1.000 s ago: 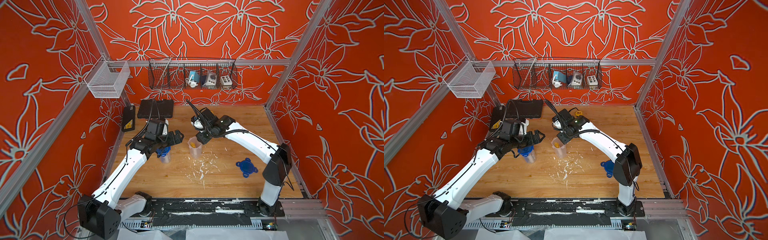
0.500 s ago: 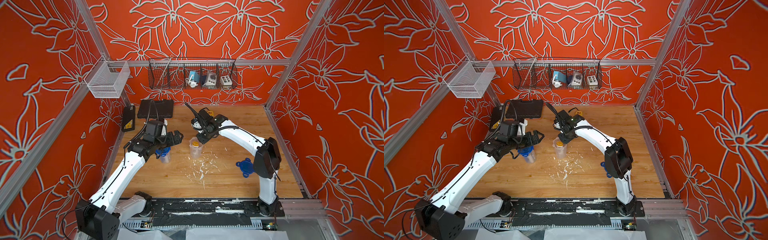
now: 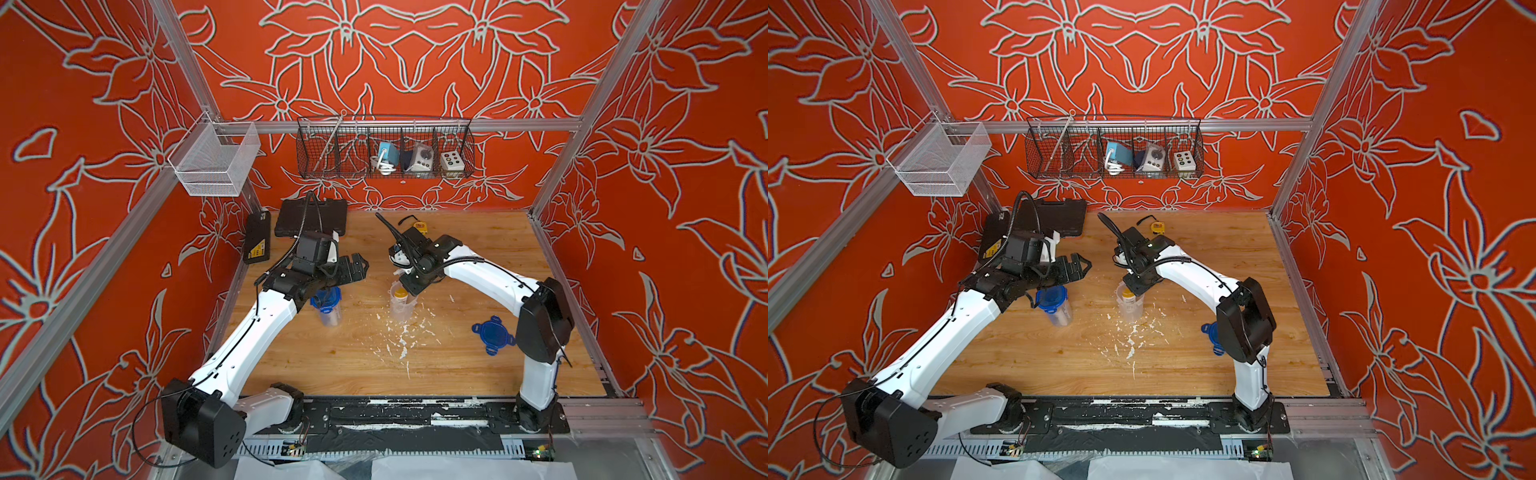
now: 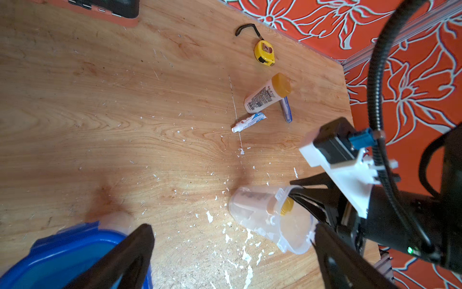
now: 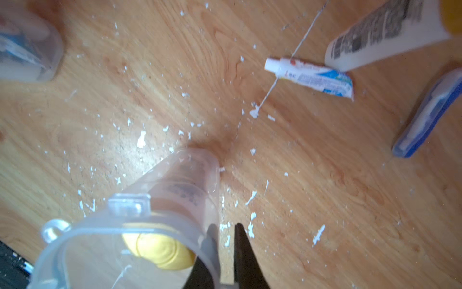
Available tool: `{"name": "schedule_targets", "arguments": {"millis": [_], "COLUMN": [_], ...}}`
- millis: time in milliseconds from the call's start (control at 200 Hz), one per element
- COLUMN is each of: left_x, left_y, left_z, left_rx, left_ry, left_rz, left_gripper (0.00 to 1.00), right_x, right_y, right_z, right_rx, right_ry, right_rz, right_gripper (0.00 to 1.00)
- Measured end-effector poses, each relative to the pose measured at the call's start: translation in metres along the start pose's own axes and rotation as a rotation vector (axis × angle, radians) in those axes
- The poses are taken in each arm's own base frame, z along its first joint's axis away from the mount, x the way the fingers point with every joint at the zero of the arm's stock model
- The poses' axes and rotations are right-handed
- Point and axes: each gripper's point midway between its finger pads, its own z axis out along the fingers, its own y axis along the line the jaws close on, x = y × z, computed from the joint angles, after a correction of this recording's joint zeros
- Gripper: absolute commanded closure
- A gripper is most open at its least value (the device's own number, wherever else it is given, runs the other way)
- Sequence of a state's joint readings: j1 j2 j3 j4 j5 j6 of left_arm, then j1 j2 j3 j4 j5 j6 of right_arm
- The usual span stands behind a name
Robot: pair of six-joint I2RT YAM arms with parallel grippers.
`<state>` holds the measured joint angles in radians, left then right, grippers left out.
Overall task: Pack away toiletry kits
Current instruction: Move the container to the center of the board.
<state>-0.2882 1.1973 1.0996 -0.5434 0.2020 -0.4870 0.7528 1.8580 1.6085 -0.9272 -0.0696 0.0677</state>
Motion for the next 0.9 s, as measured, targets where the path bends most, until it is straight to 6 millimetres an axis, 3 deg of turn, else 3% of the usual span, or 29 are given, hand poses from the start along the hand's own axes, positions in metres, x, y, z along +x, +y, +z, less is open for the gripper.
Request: {"name": "schedule_targets", "arguments": {"millis": [195, 325, 470, 651, 791, 901], "left_x": [0.002, 0.006, 0.008, 0.008, -0.01, -0.02], "left_y": [-0.007, -0.024, -0.041, -0.059, -0.079, -0.081], "left_z": [0.005, 0.022, 0.052, 0.081, 0.107, 0.133], "left_rx": [0.009, 0.033, 0.067, 0.127, 0.152, 0.141], "left_ry": [0.013, 0.052, 0.077, 0.044, -0.001, -0.025], "left_rz": [0.034, 0.08, 0.124, 0.247, 0.35, 0.395], "left_gripper": [0.02, 0.02, 0.02, 0.02, 0.02, 0.02], "right_x": [0.047, 0.061, 0.067, 0.065, 0.062, 0.059], "right_y": [0.002, 0.004, 0.006, 0.009, 0.009, 0.007], "right_z": [-0.014, -0.022, -0.021, -0.029, -0.042, -0.055], "right_rx": [-0.007, -0.014, -0.026, -0.04, -0.045, -0.043], "right_ry": [0.04, 0.034, 0.031, -0.004, -0.043, -0.053], "right_rz": [0.023, 0.041, 0.065, 0.068, 0.075, 0.091], "right_gripper": [1.0, 0.87, 0.74, 0.51, 0.35, 0.28]}}
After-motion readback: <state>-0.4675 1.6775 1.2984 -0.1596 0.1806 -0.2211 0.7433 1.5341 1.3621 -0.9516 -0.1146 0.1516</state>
